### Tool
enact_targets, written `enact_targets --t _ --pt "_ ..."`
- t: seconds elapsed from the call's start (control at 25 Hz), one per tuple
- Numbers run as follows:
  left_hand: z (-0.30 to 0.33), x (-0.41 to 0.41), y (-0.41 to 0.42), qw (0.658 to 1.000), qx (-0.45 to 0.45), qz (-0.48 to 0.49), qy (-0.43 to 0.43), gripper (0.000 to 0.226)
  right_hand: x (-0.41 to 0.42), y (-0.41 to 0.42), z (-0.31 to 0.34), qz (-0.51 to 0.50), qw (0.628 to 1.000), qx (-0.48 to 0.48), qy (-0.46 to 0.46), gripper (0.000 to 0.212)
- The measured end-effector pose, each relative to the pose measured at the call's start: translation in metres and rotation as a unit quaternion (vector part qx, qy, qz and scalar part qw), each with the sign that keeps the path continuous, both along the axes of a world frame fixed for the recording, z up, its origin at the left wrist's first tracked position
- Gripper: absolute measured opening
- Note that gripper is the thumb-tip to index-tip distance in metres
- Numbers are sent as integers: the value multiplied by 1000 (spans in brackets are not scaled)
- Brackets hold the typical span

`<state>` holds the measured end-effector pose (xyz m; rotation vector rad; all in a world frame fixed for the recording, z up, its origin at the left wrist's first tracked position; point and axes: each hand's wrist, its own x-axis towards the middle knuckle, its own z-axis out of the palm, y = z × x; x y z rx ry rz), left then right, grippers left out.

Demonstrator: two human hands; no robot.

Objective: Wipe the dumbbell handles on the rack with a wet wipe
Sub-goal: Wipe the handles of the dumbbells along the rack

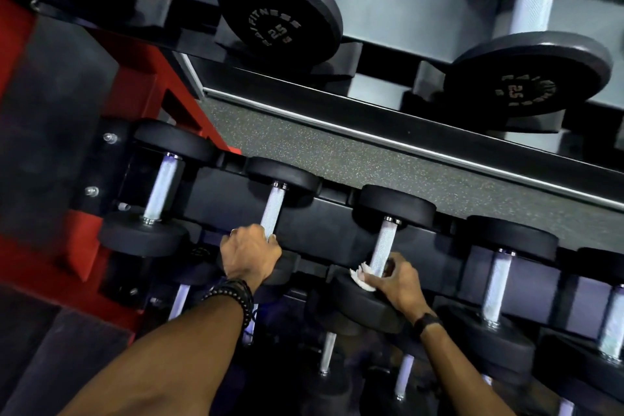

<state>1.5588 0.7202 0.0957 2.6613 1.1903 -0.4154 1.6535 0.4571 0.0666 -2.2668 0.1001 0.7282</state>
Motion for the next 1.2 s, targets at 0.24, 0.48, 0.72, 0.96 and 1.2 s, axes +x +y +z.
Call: enact_targets --t 0.24,0.48,0.72,0.96,1.2 --pt "0 0 0 1000 -6 -1 -4 36 -4 5 16 -76 971 68 -214 25" --pt "2 1 -1 1000 -8 -3 -9 35 7 10 3 -170 966 43 -189 18" --pt "3 0 -2 1000 -12 1 -16 34 38 19 4 -310 931 191 34 30" --pt "2 0 -2 1000 -6 -3 -15 34 13 -6 20 -110 905 321 256 29" --pt "4 1 -3 1000 -8 7 -14 33 47 8 4 -154 878 373 259 30"
